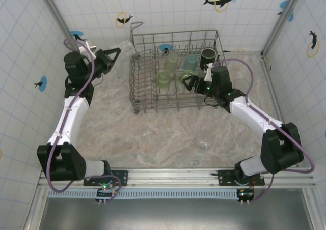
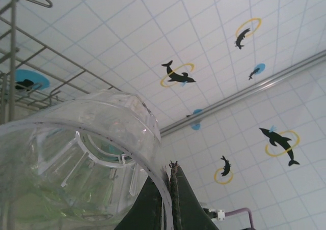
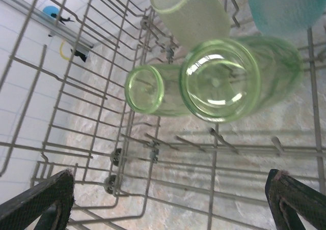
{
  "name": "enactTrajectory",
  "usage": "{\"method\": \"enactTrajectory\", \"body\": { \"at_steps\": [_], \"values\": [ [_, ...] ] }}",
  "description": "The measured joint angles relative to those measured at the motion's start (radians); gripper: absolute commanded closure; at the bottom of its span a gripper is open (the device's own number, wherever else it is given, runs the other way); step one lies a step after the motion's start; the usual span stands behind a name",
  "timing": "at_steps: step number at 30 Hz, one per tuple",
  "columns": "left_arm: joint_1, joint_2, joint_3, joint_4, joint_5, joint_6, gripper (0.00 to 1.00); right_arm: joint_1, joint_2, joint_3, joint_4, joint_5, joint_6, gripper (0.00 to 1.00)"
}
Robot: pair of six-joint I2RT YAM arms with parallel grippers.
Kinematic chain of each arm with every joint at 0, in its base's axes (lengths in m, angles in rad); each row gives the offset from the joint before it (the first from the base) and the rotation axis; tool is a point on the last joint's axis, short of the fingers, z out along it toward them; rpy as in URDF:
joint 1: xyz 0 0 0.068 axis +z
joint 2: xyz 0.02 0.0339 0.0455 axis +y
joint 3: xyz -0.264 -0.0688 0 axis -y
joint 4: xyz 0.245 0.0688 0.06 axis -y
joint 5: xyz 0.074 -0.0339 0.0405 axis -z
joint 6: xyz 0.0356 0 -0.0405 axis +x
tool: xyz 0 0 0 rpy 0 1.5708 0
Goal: Load the cups into the dish rack
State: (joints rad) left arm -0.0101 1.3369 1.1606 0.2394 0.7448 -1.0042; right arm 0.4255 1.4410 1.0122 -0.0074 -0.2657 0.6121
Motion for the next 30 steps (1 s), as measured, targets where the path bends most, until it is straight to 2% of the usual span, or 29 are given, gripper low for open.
{"method": "enactTrajectory", "body": {
  "at_steps": [11, 22, 30],
  "values": [
    [-0.101, 0.155, 0.044, 0.124, 0.106, -0.057, 1.00, 0.006, 0.003, 0.030, 0.072, -0.045, 0.093, 0.01],
    [-0.171, 0.262, 0.099, 0.204, 0.173, -0.099, 1.00, 0.006, 0.037, 0.030, 0.349, -0.124, 0.305, 0.01],
    [-0.202, 0.293, 0.099, 0.258, 0.194, -0.138, 1.00, 0.014, 0.135, 0.042, 0.549, -0.160, 0.476, 0.01]
  ]
}}
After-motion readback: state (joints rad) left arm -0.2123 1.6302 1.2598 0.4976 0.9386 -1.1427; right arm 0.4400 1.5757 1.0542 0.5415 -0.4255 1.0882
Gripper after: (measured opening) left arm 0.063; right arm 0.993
